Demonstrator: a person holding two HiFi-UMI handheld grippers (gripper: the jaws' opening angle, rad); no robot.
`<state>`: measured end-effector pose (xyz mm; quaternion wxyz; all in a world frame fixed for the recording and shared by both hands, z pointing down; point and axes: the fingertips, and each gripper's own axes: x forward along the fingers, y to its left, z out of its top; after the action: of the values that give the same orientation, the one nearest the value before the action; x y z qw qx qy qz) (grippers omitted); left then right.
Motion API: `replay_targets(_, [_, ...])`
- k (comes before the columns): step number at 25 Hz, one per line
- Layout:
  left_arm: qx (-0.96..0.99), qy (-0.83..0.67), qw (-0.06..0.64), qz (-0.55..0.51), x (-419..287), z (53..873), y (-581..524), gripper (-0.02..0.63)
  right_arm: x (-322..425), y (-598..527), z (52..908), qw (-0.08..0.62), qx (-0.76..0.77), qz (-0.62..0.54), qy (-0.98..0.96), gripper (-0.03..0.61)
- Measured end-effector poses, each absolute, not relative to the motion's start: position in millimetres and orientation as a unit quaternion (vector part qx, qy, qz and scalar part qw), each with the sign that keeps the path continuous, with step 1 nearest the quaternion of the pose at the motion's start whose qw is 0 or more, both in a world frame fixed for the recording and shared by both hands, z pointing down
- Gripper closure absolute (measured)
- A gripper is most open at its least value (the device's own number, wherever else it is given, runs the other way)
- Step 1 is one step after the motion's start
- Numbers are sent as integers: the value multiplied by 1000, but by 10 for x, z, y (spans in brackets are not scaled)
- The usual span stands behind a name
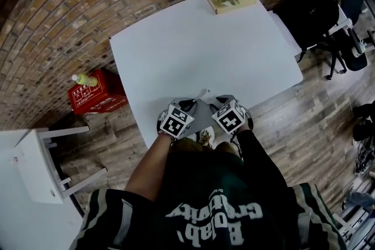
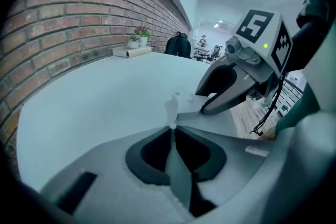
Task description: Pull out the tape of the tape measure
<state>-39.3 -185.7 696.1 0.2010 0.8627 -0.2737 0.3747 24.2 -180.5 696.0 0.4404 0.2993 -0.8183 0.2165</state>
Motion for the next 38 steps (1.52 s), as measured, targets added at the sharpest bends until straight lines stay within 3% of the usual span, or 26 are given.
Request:
replay_targets(9, [846,-293,247,372,-424,6984,-1881,577,295,-1825,6979,448,320,227,-803,430])
replay_targets(38, [828,-366,258,337,-741,6822,-2050,575,529,-2048,6776,428,378,227,-789,430])
